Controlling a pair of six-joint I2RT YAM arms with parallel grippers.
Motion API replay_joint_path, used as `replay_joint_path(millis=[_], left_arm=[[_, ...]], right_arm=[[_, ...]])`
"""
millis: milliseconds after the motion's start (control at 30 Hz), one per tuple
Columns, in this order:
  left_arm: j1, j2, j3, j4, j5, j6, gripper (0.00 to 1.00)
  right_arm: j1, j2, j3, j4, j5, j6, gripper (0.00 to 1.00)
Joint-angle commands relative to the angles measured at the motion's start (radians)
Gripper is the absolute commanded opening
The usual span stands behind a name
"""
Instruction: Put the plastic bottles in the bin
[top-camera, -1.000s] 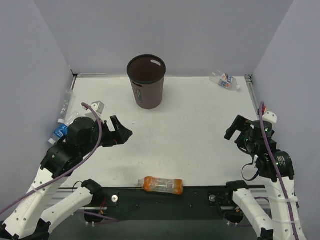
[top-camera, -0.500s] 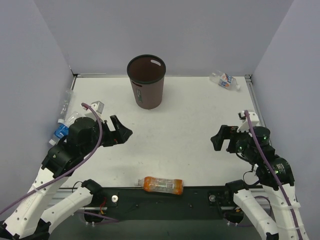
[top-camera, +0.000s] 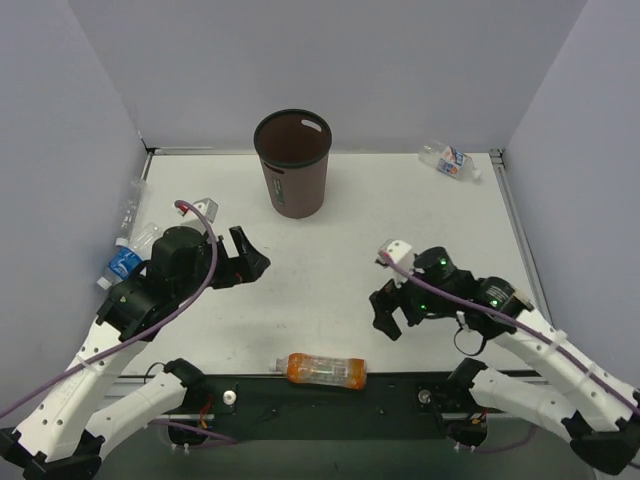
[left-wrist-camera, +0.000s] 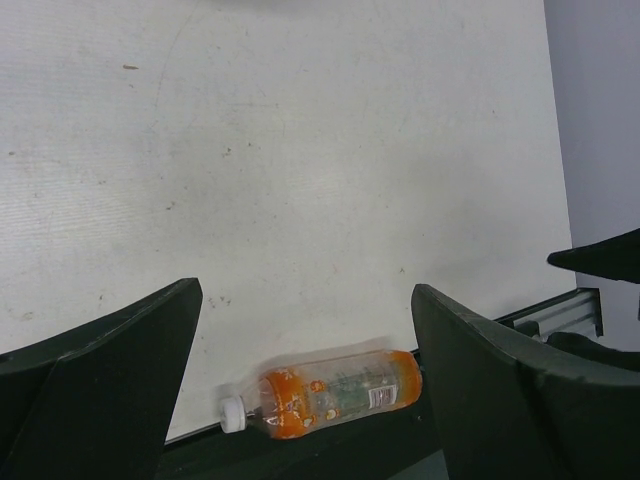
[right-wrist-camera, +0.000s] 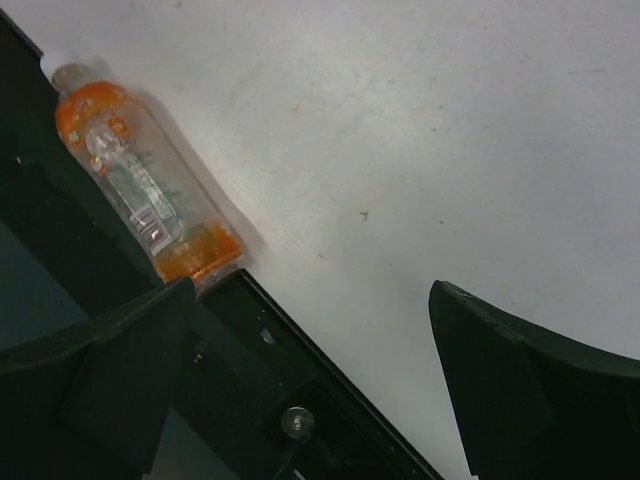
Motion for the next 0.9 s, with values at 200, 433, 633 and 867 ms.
replay_joint_path(millis=[200, 433, 633, 867], left_arm=[[0.003, 0.004, 0.020, 0.050, -0.047, 0.018, 0.97], [0.004, -0.016, 0.022, 0.019, -0.073, 0.028, 0.97], [0.006, -0.011, 0.055, -0.014, -0.079, 0.051, 0.97], [0.004, -0.024, 0.072, -0.053, -0.105, 0.082, 0.97]], right_arm=[[0.406, 0.246, -0.006, 0.040, 0.119, -0.067, 0.96], [0.546, 0.301, -0.118, 0.224, 0.177, -0.016, 0.93], [0.586, 0.453, -0.172, 0.325, 0.159, -0.041, 0.91], [0.614, 0.617, -0.140, 0.397, 0.191, 0.010, 0.84]])
